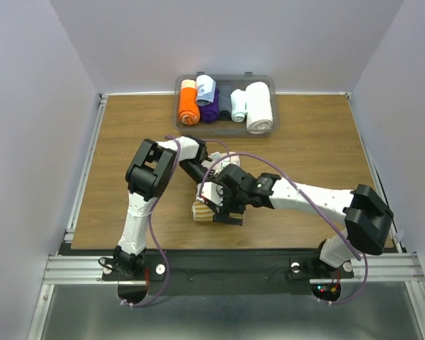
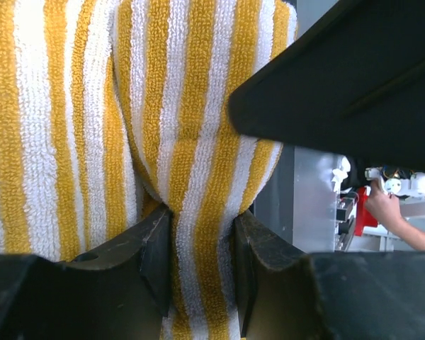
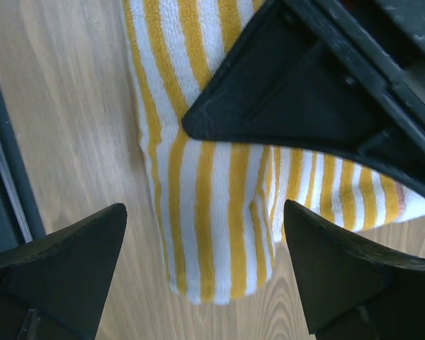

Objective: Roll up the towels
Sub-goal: Roll the towel

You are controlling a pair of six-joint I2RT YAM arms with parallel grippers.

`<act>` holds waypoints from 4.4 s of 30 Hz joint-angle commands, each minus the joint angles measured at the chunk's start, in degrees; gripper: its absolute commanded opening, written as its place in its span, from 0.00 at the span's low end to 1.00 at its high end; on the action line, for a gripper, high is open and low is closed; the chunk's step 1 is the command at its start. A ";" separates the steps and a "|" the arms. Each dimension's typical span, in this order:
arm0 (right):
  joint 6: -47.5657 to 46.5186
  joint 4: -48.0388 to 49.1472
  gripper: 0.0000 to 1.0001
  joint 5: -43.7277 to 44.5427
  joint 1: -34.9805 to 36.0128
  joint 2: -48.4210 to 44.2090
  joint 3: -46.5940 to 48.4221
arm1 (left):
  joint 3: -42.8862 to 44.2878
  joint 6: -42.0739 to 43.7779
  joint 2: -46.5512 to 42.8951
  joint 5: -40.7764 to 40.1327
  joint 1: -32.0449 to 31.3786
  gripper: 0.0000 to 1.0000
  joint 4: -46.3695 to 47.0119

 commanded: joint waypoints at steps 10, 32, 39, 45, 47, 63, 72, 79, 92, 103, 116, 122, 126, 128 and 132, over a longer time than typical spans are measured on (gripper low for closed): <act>0.99 7.78 0.34 2.58 1.94 4.56 -3.27 | 0.40 2.17 0.28 -6.63 1.81 0.35 3.30; 7.23 -5.13 0.01 -37.04 -11.94 14.03 3.84 | -9.84 -18.74 -40.80 -5.90 26.24 0.73 26.39; 9.08 -8.83 0.01 -45.58 -15.81 23.44 9.29 | -29.70 -10.68 -66.15 -24.36 20.20 0.85 37.58; 6.71 -12.61 0.02 -50.77 -17.22 29.95 12.19 | -48.34 -7.23 -82.06 -42.54 -2.90 0.88 42.74; 7.05 -13.14 0.02 -52.25 -17.57 31.01 12.63 | -52.58 -8.73 -86.27 -44.76 -5.72 0.91 45.74; 6.62 -16.74 0.04 -54.90 -18.54 37.69 16.85 | -57.60 -11.28 -74.00 -54.60 -27.98 0.99 62.71; 6.00 -17.97 0.06 -55.16 -18.63 37.78 17.29 | -59.72 -11.89 -65.47 -58.04 -30.44 0.78 65.01; 5.39 -19.03 0.14 -54.90 -19.59 37.43 18.78 | -57.44 -14.71 -60.46 -55.94 -31.15 0.38 60.18; 11.80 -20.18 0.75 -48.05 -30.49 35.94 36.98 | -48.82 -15.23 -53.17 -44.51 -30.89 0.06 48.21; 17.87 -13.58 0.49 -46.90 -31.11 28.03 28.73 | -47.77 -16.46 -50.35 -43.72 -30.27 0.01 49.18; 15.05 -12.53 0.43 -44.89 -31.11 33.11 21.85 | -46.98 -16.46 -49.04 -43.54 -29.57 0.02 48.83; 14.62 -10.85 0.43 -40.93 -31.20 34.45 24.05 | -46.71 -15.76 -49.56 -43.01 -29.30 0.01 47.60; 15.31 -11.12 0.61 -40.40 -31.20 30.67 26.17 | -44.79 -15.59 -48.59 -42.05 -28.87 0.03 45.50; 16.11 -11.03 0.69 -39.96 -31.28 27.42 26.96 | -43.73 -15.50 -48.42 -40.29 -28.69 0.05 43.30; 17.86 -11.03 0.86 -41.88 -36.27 24.78 30.90 | -39.52 -14.27 -45.88 -37.57 -27.99 0.09 38.38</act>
